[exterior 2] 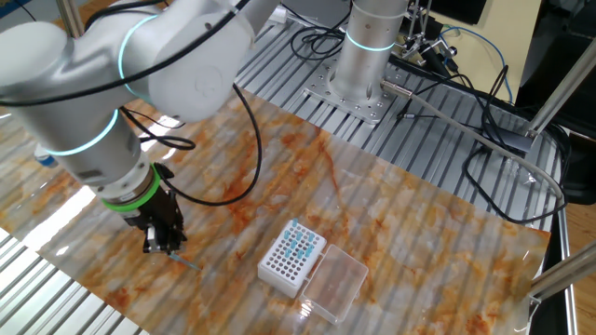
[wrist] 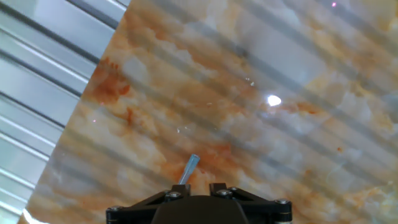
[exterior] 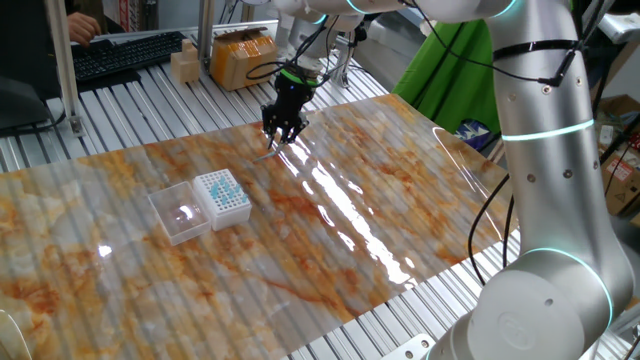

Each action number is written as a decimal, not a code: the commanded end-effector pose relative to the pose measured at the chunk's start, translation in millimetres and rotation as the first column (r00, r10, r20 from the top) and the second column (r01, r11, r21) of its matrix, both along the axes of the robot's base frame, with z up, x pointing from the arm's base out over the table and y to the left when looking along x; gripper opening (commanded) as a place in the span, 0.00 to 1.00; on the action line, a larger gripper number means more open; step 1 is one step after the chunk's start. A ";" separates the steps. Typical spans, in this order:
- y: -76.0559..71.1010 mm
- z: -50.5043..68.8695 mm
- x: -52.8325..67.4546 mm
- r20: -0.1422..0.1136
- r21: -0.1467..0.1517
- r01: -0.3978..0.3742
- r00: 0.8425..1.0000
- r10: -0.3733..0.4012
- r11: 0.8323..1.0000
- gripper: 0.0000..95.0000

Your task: Insert a medium pipette tip into the holder for medium pipette tips

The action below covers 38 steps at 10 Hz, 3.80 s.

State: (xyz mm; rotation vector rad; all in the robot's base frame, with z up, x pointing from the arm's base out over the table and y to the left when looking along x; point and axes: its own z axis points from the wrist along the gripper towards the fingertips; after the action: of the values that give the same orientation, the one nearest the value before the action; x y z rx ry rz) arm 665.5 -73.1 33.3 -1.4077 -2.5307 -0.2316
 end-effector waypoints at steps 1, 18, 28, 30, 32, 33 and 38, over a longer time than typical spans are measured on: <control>0.0 0.9 0.3 -0.011 0.008 0.019 1.000 -0.019 1.000 0.20; -8.6 -10.2 3.7 -0.059 0.084 0.175 0.984 -0.171 0.981 0.20; -9.7 -16.4 10.6 -0.055 0.094 0.224 0.974 -0.219 0.970 0.20; -10.4 -18.0 12.3 -0.056 0.095 0.227 0.973 -0.222 0.969 0.20; -10.7 -18.8 12.9 -0.062 0.102 0.231 0.972 -0.225 0.968 0.20; -10.8 -19.0 12.9 -0.069 0.118 0.237 0.971 -0.230 0.964 0.20; -11.1 -20.9 14.2 -0.071 0.127 0.238 0.970 -0.231 0.963 0.20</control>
State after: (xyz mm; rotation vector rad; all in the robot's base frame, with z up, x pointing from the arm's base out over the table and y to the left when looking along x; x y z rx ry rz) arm 681.6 -84.6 11.9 -1.6315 -2.2512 -0.3926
